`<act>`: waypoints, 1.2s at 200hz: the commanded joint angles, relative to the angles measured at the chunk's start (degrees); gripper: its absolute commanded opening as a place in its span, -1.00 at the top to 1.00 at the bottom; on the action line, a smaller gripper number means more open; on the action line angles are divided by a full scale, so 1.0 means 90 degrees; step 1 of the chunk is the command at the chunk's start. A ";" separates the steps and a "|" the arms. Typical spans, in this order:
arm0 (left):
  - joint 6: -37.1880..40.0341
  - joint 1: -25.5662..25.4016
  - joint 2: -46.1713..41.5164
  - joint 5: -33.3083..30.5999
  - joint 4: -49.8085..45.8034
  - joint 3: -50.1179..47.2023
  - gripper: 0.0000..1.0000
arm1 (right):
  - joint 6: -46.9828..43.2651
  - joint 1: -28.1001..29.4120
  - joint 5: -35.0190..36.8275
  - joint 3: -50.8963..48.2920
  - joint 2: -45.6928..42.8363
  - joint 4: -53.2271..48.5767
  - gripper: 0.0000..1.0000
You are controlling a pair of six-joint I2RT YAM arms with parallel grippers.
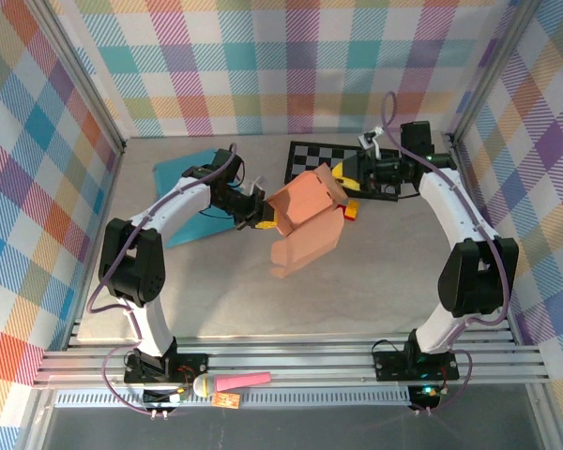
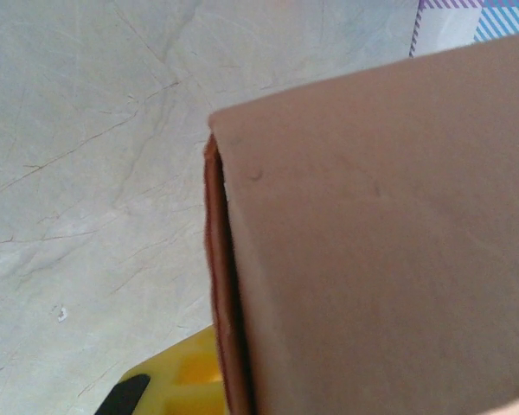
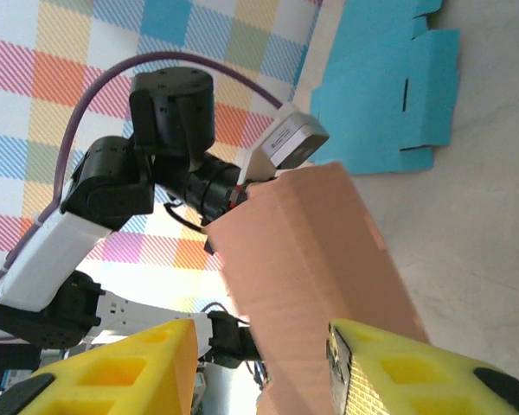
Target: Fold the paper box
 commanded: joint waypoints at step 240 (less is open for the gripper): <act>0.0190 0.0053 -0.0044 0.0208 -0.0227 0.0095 1.00 | -0.1211 -0.0033 0.1704 0.0705 -0.0099 -0.1264 -0.04</act>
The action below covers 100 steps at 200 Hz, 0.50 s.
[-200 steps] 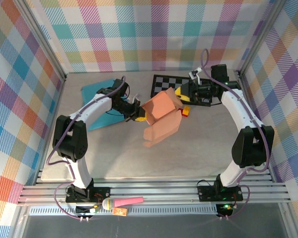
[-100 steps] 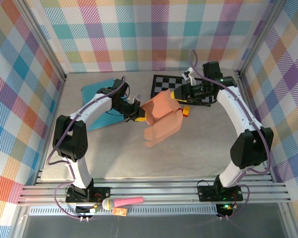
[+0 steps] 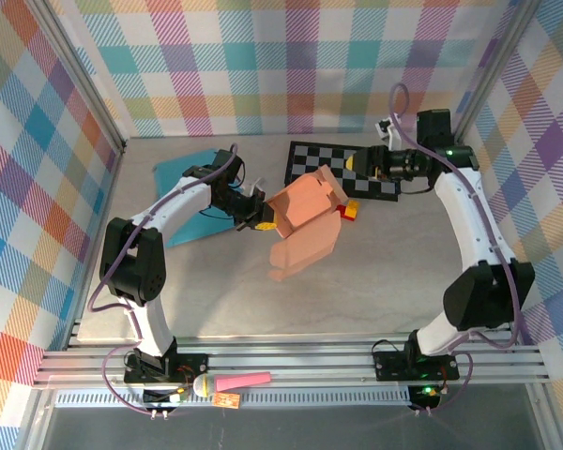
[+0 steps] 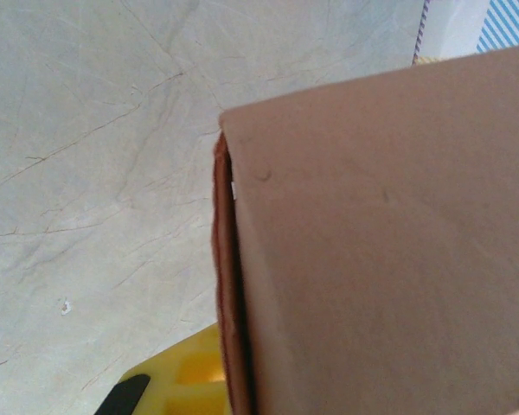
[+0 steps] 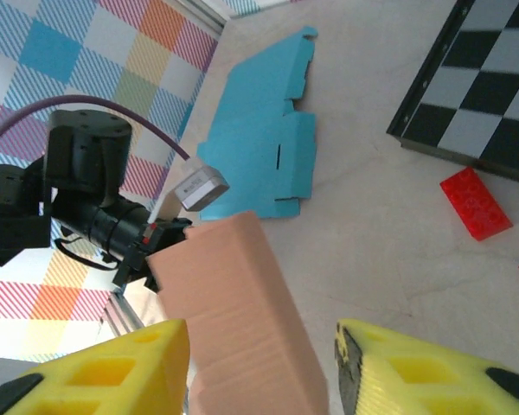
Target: Fold the paper box
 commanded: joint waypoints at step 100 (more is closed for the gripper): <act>0.0031 0.0050 -0.0050 0.0167 -0.0098 0.0145 1.00 | -0.0729 0.0641 -0.0598 0.0150 0.0670 -0.0541 0.02</act>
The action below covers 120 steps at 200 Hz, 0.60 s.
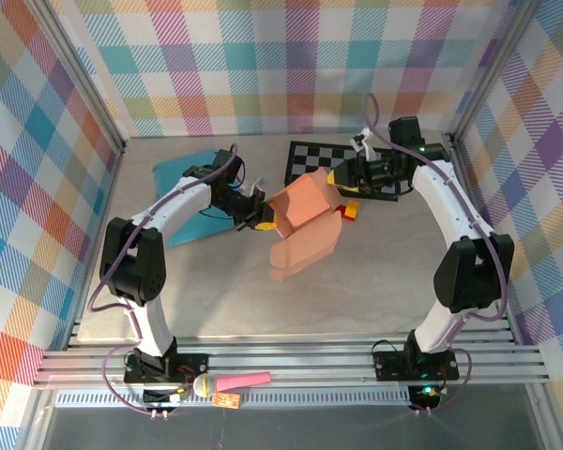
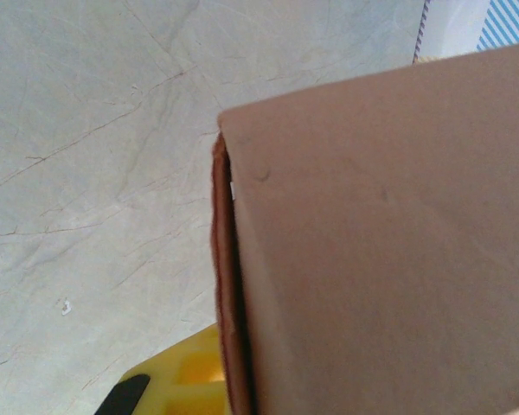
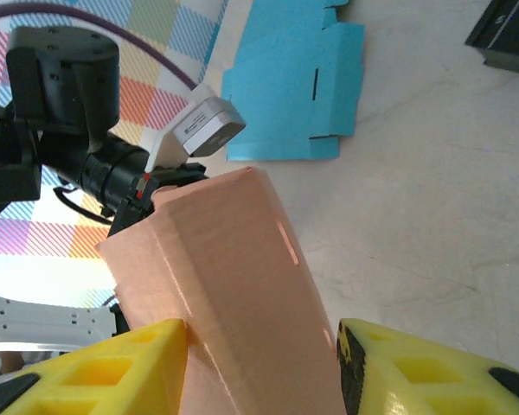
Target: Fold the paper box
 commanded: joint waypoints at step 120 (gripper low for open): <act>0.0084 0.0043 -0.0020 0.0178 -0.0174 0.0200 1.00 | -0.0957 0.1364 0.3397 0.0649 -0.0276 -0.0953 0.10</act>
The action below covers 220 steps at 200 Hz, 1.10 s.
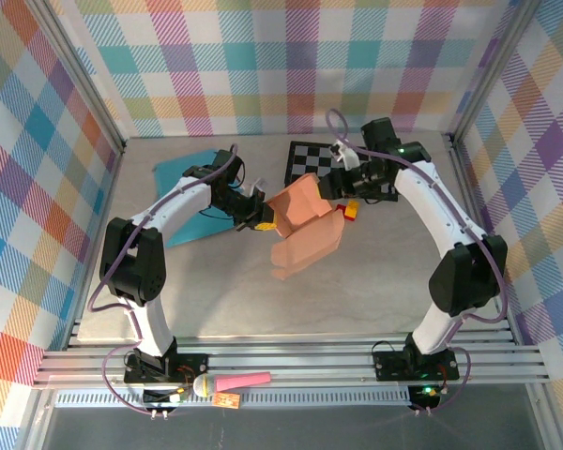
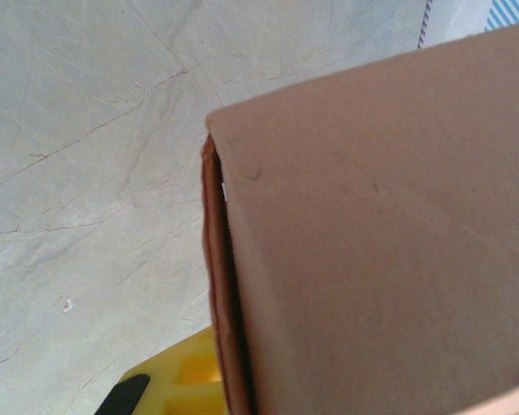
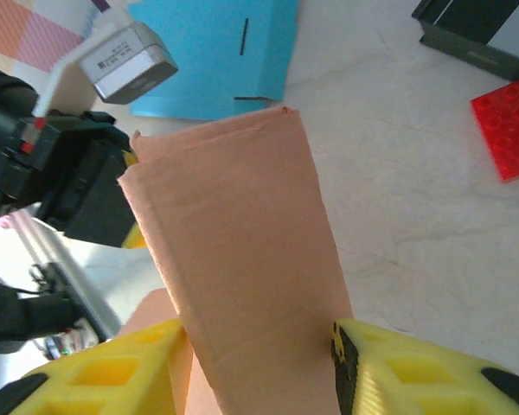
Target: Fold the paper box
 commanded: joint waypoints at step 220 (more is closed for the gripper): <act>-0.0039 -0.0084 0.0028 -0.0089 -0.0274 0.0306 1.00 | 0.0350 0.2359 0.6651 0.1936 0.1320 -0.1300 0.73</act>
